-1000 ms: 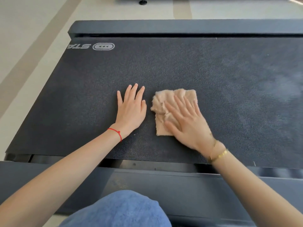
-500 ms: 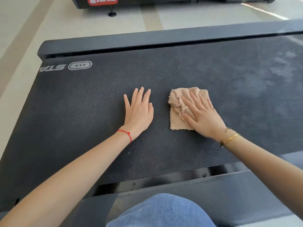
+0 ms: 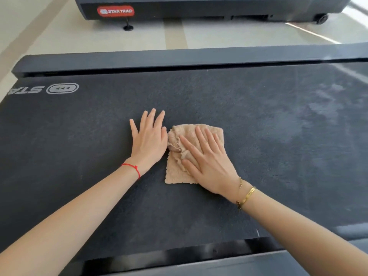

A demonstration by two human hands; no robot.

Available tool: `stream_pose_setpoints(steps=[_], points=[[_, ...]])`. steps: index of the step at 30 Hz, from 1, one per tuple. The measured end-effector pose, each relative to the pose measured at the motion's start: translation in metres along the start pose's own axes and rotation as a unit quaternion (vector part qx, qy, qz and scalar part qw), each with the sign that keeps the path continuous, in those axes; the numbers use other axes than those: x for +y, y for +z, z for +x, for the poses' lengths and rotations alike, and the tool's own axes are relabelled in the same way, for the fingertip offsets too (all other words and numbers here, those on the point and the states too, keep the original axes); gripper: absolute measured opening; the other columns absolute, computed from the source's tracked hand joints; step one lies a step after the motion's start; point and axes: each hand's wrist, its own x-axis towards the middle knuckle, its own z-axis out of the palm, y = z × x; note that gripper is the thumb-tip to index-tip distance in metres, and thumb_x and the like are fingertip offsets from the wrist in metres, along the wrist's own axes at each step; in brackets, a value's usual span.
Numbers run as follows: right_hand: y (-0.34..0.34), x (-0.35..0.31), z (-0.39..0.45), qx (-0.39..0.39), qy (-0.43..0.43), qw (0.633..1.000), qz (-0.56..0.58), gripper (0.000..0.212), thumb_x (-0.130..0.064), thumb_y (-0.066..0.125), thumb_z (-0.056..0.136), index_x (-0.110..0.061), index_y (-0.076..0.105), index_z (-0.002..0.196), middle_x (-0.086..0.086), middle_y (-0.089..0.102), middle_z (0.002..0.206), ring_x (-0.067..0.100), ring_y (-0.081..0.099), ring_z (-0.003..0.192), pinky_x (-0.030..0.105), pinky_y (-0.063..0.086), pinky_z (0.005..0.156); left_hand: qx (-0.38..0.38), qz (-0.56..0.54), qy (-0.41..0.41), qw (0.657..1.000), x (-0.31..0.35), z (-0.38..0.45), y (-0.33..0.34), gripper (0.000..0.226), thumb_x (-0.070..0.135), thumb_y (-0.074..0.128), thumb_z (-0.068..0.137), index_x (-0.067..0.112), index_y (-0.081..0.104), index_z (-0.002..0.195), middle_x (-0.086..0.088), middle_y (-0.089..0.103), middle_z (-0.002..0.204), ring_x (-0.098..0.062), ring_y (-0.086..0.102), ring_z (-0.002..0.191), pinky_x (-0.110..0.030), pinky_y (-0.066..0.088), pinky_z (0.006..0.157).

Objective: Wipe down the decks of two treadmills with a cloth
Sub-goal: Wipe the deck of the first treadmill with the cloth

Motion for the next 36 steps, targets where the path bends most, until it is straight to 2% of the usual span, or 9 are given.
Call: stream_pose_setpoints(steps=[5, 9, 11, 16, 18, 24, 30, 33, 36], points=[[-0.009, 0.065, 0.053, 0.009, 0.073, 0.997, -0.025, 0.059, -0.054, 0.023, 0.1, -0.034, 0.016, 0.155, 0.012, 0.006, 0.163, 0.034, 0.001, 0.15, 0.048, -0.002, 0.122, -0.012, 0.008, -0.03, 0.999, 0.006, 0.009, 0.006, 0.053, 0.033, 0.025, 0.105, 0.025, 0.018, 0.157, -0.003, 0.013, 0.165, -0.022, 0.002, 0.152, -0.059, -0.002, 0.12], [-0.015, 0.097, 0.108, -0.003, 0.162, 0.987, -0.01, 0.057, -0.055, 0.019, 0.099, -0.039, 0.011, 0.154, 0.006, 0.003, 0.164, 0.032, -0.004, 0.15, 0.046, -0.006, 0.121, -0.004, 0.035, -0.057, 0.998, 0.013, 0.01, 0.012, 0.055, 0.039, 0.026, 0.103, 0.028, 0.017, 0.157, -0.001, 0.013, 0.165, -0.021, 0.003, 0.152, -0.06, -0.001, 0.12], [-0.012, 0.096, 0.115, 0.0, 0.144, 0.99, -0.005, 0.056, -0.057, 0.016, 0.099, -0.042, 0.009, 0.153, 0.002, 0.002, 0.164, 0.029, -0.005, 0.151, 0.044, -0.007, 0.122, 0.001, 0.053, -0.058, 0.997, 0.014, 0.01, 0.013, 0.056, 0.039, 0.026, 0.102, 0.028, 0.017, 0.157, -0.001, 0.014, 0.164, -0.022, 0.004, 0.152, -0.061, 0.002, 0.119], [-0.022, 0.101, 0.084, -0.029, -0.007, 0.999, 0.015, 0.053, -0.054, 0.02, 0.101, -0.044, 0.011, 0.152, -0.005, 0.005, 0.164, 0.025, -0.003, 0.151, 0.041, -0.007, 0.122, -0.003, 0.056, -0.062, 0.997, 0.016, 0.01, 0.009, 0.056, 0.039, 0.029, 0.102, 0.028, 0.02, 0.156, -0.001, 0.017, 0.164, -0.021, 0.006, 0.152, -0.062, 0.004, 0.119], [-0.024, 0.101, 0.067, -0.027, -0.025, 0.999, 0.008, 0.053, -0.054, 0.02, 0.101, -0.044, 0.01, 0.153, -0.007, 0.005, 0.164, 0.025, -0.003, 0.151, 0.042, -0.008, 0.122, -0.005, 0.055, -0.065, 0.996, 0.019, 0.008, 0.007, 0.056, 0.04, 0.029, 0.102, 0.027, 0.022, 0.156, -0.001, 0.018, 0.163, -0.021, 0.007, 0.152, -0.061, 0.005, 0.119], [-0.029, 0.1, 0.043, -0.058, 0.037, 0.997, -0.042, 0.056, -0.056, 0.02, 0.101, -0.043, 0.004, 0.153, -0.002, -0.002, 0.164, 0.032, -0.008, 0.15, 0.046, -0.009, 0.12, -0.021, 0.095, -0.053, 0.994, 0.029, 0.002, -0.003, 0.051, 0.038, 0.029, 0.105, 0.028, 0.024, 0.156, -0.003, 0.021, 0.162, -0.022, 0.01, 0.152, -0.061, 0.01, 0.119], [-0.022, 0.109, 0.049, -0.025, 0.026, 0.999, -0.017, 0.054, -0.057, 0.018, 0.1, -0.046, 0.007, 0.152, -0.004, 0.001, 0.164, 0.029, -0.004, 0.151, 0.044, -0.009, 0.121, -0.021, 0.041, -0.068, 0.997, 0.035, 0.009, 0.005, 0.052, 0.029, 0.029, 0.105, 0.027, 0.021, 0.156, -0.004, 0.016, 0.164, -0.022, 0.005, 0.152, -0.06, 0.004, 0.12], [-0.019, 0.124, 0.078, 0.002, 0.021, 0.999, -0.036, 0.053, -0.053, 0.02, 0.101, -0.041, 0.015, 0.153, -0.001, 0.009, 0.164, 0.032, 0.004, 0.15, 0.048, -0.001, 0.121, -0.016, 0.032, -0.077, 0.996, 0.036, 0.016, 0.01, 0.053, 0.033, 0.029, 0.105, 0.027, 0.018, 0.157, -0.003, 0.013, 0.165, -0.022, 0.002, 0.153, -0.06, 0.001, 0.12], [-0.023, 0.148, 0.138, -0.017, 0.08, 0.996, -0.048, 0.055, -0.053, 0.016, 0.101, -0.039, 0.013, 0.154, 0.001, 0.005, 0.164, 0.035, 0.003, 0.15, 0.05, -0.001, 0.121, -0.005, 0.046, -0.079, 0.996, 0.036, 0.018, 0.014, 0.054, 0.035, 0.028, 0.104, 0.029, 0.017, 0.157, -0.002, 0.012, 0.165, -0.022, 0.002, 0.153, -0.06, 0.0, 0.12]])
